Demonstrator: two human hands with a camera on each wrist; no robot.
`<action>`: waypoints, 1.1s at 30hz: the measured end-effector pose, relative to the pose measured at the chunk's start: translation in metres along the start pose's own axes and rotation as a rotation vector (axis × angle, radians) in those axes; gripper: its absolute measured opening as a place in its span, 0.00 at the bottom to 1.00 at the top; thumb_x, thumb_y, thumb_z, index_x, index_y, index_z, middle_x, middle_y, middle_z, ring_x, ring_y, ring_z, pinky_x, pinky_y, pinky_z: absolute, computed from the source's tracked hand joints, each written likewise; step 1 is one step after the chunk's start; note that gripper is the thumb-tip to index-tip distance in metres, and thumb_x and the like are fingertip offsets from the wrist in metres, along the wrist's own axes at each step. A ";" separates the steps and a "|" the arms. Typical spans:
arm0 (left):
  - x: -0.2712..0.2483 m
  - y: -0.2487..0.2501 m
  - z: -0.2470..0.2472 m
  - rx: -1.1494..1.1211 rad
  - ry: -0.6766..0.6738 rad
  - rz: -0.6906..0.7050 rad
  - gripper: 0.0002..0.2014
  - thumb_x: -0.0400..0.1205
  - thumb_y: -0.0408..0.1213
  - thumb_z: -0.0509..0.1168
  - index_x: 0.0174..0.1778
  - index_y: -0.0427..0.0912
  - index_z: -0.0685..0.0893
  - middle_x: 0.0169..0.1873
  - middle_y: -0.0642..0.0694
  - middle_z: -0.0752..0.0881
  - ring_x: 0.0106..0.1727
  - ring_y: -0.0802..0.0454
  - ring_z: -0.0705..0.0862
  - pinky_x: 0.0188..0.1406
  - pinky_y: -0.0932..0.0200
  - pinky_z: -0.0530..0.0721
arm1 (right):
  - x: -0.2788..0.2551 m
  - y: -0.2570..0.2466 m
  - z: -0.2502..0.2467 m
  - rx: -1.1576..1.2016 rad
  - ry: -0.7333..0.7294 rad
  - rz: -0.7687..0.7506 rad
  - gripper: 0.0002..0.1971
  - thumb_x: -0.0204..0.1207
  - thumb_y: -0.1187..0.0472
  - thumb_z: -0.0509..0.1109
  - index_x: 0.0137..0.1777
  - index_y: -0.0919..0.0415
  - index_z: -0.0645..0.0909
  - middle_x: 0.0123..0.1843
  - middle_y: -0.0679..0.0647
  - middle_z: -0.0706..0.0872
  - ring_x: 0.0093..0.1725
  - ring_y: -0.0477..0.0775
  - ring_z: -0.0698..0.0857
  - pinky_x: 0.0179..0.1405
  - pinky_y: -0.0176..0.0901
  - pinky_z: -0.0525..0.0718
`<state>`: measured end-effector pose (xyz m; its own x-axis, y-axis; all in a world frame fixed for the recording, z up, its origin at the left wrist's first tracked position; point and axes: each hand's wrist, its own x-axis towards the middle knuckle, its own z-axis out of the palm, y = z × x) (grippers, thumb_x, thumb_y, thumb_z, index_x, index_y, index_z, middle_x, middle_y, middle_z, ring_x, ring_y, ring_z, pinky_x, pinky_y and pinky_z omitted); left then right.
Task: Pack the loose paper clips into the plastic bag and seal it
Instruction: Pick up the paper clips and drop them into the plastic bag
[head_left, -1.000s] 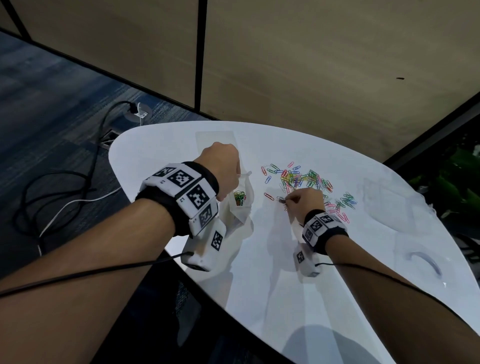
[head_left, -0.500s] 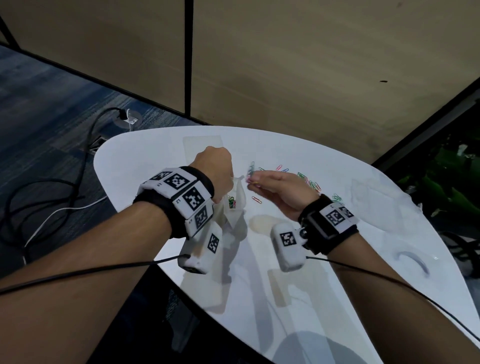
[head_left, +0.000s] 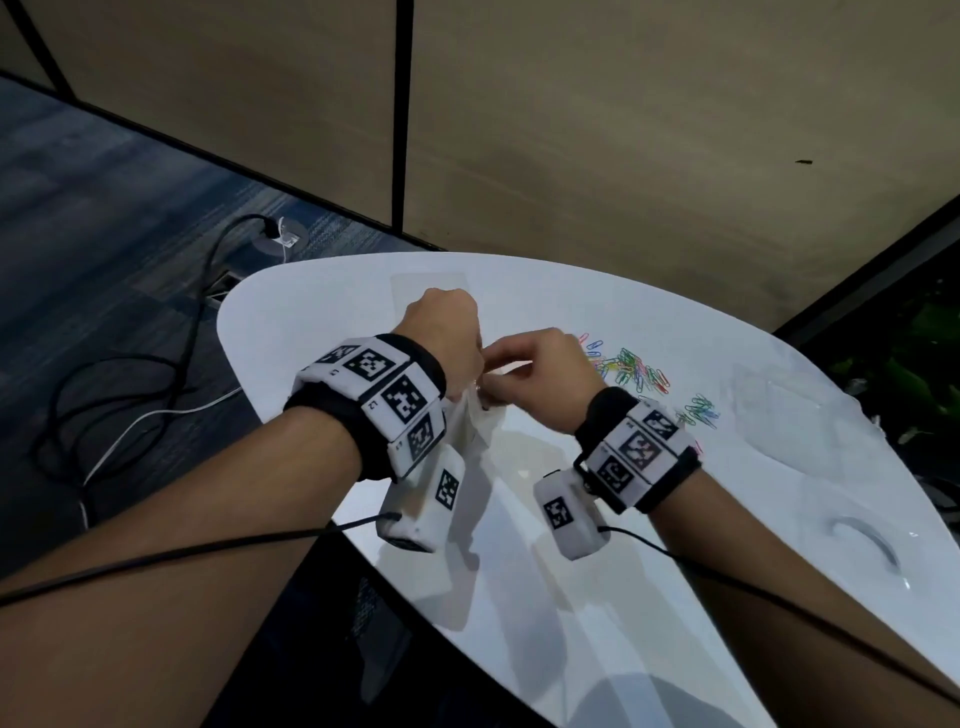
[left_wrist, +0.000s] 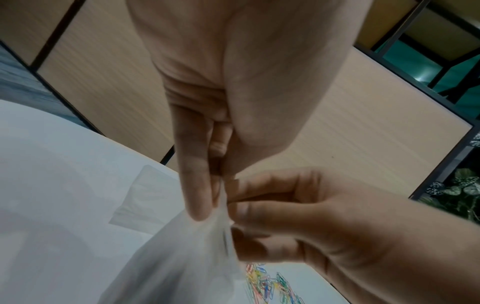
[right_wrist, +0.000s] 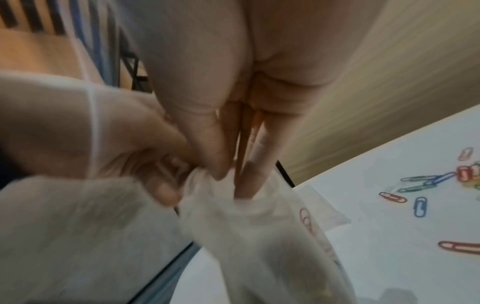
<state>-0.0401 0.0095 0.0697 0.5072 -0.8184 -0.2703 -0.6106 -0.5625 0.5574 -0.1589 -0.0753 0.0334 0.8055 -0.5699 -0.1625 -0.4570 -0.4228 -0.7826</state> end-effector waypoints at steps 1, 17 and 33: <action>0.000 -0.003 -0.001 0.003 0.007 0.000 0.09 0.80 0.28 0.67 0.54 0.37 0.90 0.45 0.36 0.92 0.47 0.38 0.93 0.52 0.46 0.93 | 0.004 0.004 -0.003 0.121 0.001 -0.001 0.09 0.74 0.71 0.72 0.51 0.63 0.90 0.47 0.56 0.93 0.43 0.52 0.92 0.49 0.43 0.90; 0.004 -0.013 -0.006 0.019 -0.007 -0.011 0.12 0.82 0.26 0.64 0.59 0.34 0.86 0.50 0.35 0.90 0.50 0.37 0.92 0.53 0.45 0.92 | 0.074 0.128 0.014 -0.945 -0.191 0.111 0.30 0.87 0.48 0.45 0.86 0.58 0.46 0.88 0.58 0.46 0.86 0.61 0.52 0.84 0.60 0.55; 0.002 0.005 0.002 0.059 -0.048 0.019 0.13 0.81 0.25 0.63 0.59 0.32 0.87 0.49 0.34 0.91 0.49 0.37 0.92 0.53 0.45 0.92 | 0.036 0.150 -0.040 -0.769 0.162 0.182 0.11 0.78 0.69 0.64 0.44 0.63 0.90 0.44 0.58 0.89 0.45 0.59 0.87 0.45 0.40 0.82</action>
<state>-0.0431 0.0045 0.0702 0.4660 -0.8330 -0.2981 -0.6558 -0.5514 0.5157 -0.2135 -0.1874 -0.0658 0.6557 -0.7466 -0.1124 -0.7550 -0.6465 -0.1098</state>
